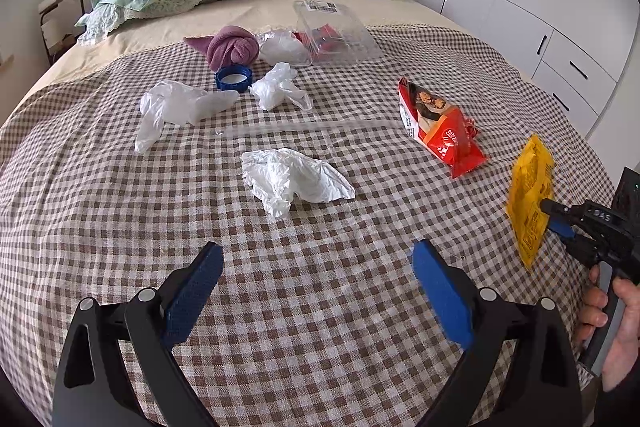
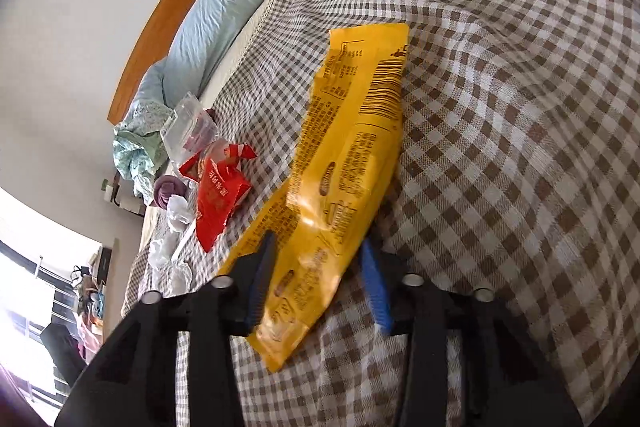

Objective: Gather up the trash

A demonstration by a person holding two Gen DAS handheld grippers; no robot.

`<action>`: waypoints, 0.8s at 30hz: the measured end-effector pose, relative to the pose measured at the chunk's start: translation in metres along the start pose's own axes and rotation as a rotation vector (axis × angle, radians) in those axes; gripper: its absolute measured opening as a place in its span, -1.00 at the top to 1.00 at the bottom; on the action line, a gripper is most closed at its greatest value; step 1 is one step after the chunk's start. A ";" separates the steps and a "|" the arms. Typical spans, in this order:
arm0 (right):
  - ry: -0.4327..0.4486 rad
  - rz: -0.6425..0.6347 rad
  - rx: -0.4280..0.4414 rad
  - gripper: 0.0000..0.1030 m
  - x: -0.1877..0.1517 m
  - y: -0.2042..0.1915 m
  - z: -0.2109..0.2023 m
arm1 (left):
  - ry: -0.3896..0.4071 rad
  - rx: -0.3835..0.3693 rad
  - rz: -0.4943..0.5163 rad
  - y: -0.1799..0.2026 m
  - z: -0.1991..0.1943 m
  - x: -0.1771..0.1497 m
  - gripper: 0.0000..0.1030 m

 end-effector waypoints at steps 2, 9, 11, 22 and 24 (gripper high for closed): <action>-0.006 0.050 0.041 0.92 0.004 0.002 0.002 | 0.008 0.001 0.016 0.004 0.000 0.001 -0.80; 0.194 -0.343 -0.115 0.99 -0.001 -0.056 -0.077 | 0.083 -0.147 -0.021 0.033 0.016 0.040 -0.80; 0.247 -0.502 -0.211 0.99 -0.009 -0.071 -0.099 | 0.109 -0.177 0.016 0.055 0.032 0.067 -0.80; 0.327 -0.704 -0.326 0.99 -0.002 -0.053 -0.172 | -0.093 -0.139 0.033 0.112 0.139 0.129 0.66; 0.315 -0.681 -0.324 0.99 -0.002 -0.044 -0.169 | -0.049 -0.134 0.064 0.117 0.117 0.128 0.82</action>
Point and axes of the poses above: each gripper's, at about its wrist camera, not at the fingertips, and z roughly the way its jaws point, y to its right, x to its top, the point moved 1 cm from there along z, roughly the way its jaws point, and after that the axes turned 15 degrees about z, right-handed, at the moved point
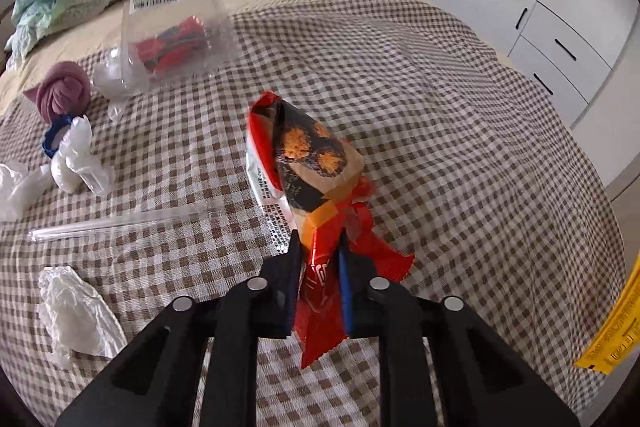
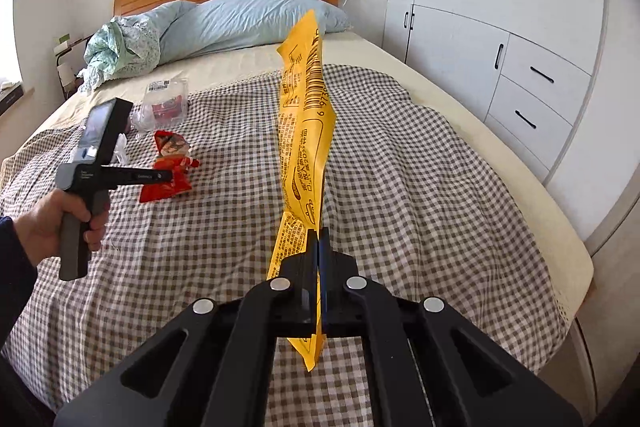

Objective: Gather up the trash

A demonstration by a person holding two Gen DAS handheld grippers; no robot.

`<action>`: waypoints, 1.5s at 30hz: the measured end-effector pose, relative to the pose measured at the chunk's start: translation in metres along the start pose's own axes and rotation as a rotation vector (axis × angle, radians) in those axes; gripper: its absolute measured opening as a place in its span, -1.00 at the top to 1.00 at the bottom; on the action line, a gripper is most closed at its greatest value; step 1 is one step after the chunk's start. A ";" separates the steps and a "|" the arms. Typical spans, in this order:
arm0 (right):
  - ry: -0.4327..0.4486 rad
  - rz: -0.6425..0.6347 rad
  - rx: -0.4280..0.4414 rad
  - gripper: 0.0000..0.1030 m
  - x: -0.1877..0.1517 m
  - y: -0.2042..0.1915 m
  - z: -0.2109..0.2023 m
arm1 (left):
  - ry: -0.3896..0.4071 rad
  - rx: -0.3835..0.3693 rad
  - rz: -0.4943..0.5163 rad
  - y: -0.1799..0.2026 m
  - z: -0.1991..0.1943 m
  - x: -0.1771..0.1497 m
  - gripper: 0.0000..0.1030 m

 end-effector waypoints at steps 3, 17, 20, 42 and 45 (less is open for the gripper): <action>-0.018 0.048 0.014 0.99 -0.009 0.005 -0.001 | 0.037 -0.003 0.000 0.009 -0.037 -0.006 0.94; 0.029 0.005 -0.057 0.99 -0.071 0.054 -0.133 | 0.231 -0.127 0.074 0.145 -0.234 -0.069 0.95; 0.002 0.006 -0.092 0.99 -0.104 0.079 -0.153 | 0.230 -0.176 0.146 0.193 -0.248 -0.093 0.95; -0.375 -0.067 -0.170 0.98 -0.372 0.145 -0.030 | -0.203 -0.369 0.651 0.421 -0.131 -0.188 0.95; -0.443 -0.086 -0.155 0.98 -0.395 0.144 -0.006 | -0.248 -0.364 0.686 0.436 -0.111 -0.194 0.95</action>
Point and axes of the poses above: each gripper's, at about its wrist camera, not at the fingertips, and z roughly the way its jaws point, y to its right, x to its top, the point moved 1 cm from there along z, roughly the way its jaws point, and after that the axes turned 15 degrees about z, right-handed, at the moved point
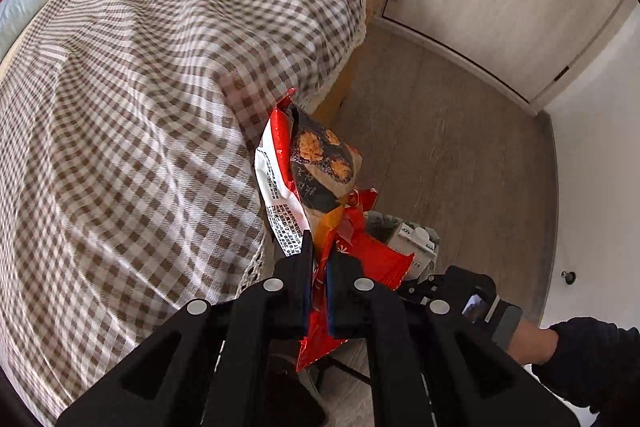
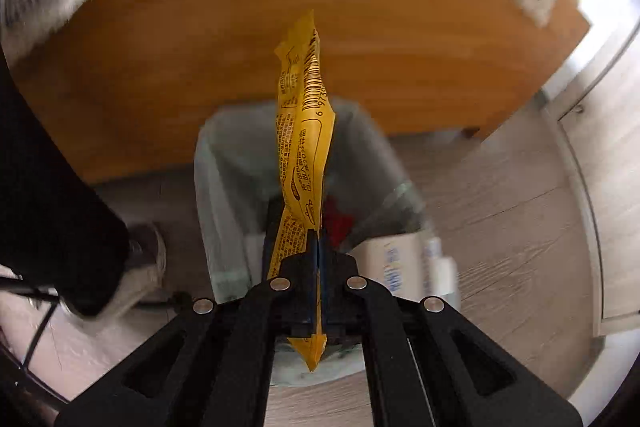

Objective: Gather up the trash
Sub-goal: 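Carry the yellow wrapper and red snack bag to the trash bin with both tools, then open the right tool over the bin while the left tool releases the snack bag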

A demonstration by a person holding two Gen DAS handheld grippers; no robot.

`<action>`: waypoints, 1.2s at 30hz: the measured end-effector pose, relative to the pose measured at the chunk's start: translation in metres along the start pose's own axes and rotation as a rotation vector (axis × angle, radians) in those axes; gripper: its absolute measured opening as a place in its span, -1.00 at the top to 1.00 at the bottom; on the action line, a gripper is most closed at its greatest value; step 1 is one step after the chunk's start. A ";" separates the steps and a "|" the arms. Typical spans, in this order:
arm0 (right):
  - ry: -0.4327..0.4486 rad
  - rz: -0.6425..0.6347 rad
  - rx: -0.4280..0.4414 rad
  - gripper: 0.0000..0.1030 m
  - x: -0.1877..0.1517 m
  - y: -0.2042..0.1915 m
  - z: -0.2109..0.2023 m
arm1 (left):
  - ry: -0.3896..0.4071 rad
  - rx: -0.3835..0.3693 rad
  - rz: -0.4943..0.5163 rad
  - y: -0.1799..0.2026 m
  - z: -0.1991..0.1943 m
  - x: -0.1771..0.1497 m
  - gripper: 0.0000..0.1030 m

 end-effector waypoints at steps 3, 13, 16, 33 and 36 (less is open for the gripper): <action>-0.082 0.045 0.059 0.98 -0.005 0.003 0.028 | -0.038 -0.001 0.031 0.005 0.020 0.005 0.95; -0.257 0.318 0.351 0.84 0.002 0.020 0.084 | -0.158 -0.015 0.076 0.019 0.076 0.008 0.94; -0.298 0.371 0.467 0.59 0.001 0.021 0.080 | -0.190 -0.006 0.114 0.029 0.088 0.008 0.93; -0.167 0.459 0.391 0.16 -0.028 0.062 0.001 | -0.400 -0.040 0.152 0.051 0.190 0.018 0.83; -0.147 0.463 0.379 0.16 -0.026 0.064 -0.004 | -0.385 -0.077 0.124 0.056 0.198 0.015 0.54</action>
Point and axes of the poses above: each gripper's, at about its wrist camera, not at the fingertips, and z roughly the way its jaws point, y to its right, x to its top, the point moved 1 cm from there along z, roughly the way its jaws point, and after that the axes turned 15 degrees about z, right-handed, at the moved point
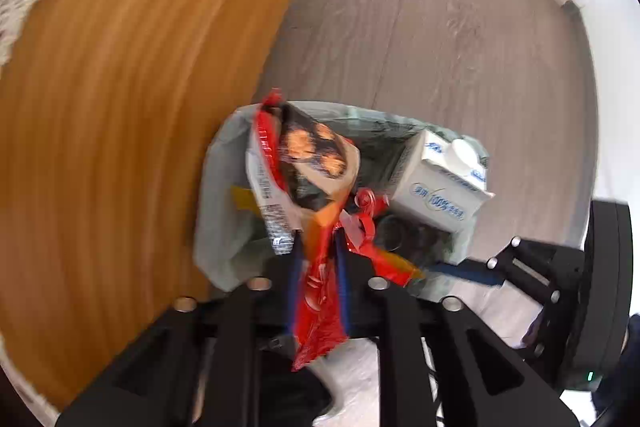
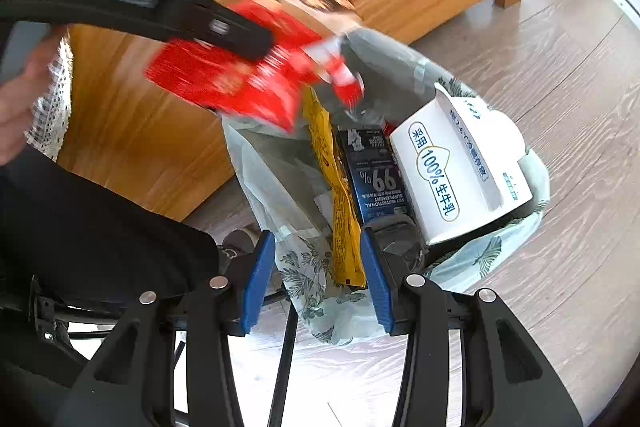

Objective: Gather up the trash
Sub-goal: 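Open the right tool over the bin while the left tool releases the snack bag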

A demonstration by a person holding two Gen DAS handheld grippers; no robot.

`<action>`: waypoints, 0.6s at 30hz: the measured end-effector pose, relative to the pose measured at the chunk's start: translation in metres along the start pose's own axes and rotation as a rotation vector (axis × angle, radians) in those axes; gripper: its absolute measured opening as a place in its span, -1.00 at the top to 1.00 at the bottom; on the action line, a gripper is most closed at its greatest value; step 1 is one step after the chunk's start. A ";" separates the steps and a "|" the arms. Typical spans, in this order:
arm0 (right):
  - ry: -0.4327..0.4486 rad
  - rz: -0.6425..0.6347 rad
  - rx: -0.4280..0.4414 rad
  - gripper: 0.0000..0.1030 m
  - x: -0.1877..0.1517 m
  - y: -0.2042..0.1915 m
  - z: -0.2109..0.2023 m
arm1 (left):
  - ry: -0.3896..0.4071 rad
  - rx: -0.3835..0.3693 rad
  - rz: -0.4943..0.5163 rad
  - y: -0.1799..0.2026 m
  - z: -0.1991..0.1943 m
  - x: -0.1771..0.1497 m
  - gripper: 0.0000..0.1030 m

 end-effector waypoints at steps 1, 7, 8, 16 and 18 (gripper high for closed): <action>0.002 0.006 -0.002 0.16 0.000 0.000 0.001 | 0.011 0.010 -0.002 0.002 0.000 0.002 0.30; 0.005 0.032 -0.032 0.16 0.004 0.003 0.005 | 0.081 0.014 -0.045 -0.005 -0.009 -0.002 0.25; 0.008 0.034 -0.041 0.16 0.006 0.004 0.003 | 0.081 0.013 -0.048 -0.005 -0.011 -0.002 0.25; 0.039 0.075 -0.108 0.16 0.012 0.001 -0.017 | 0.047 0.059 -0.014 -0.003 -0.037 -0.004 0.14; 0.049 0.072 -0.121 0.16 0.017 -0.001 -0.027 | 0.080 0.057 -0.025 -0.005 -0.055 -0.012 0.08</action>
Point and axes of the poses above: each gripper's, at about its wrist camera, not at the fingertips, and z roughly the way its jaws point, y to its right, x to its top, the point moved 1 cm from there along z, roughly the way its jaws point, and after that the axes turned 15 degrees about z, right-handed, at the moved point
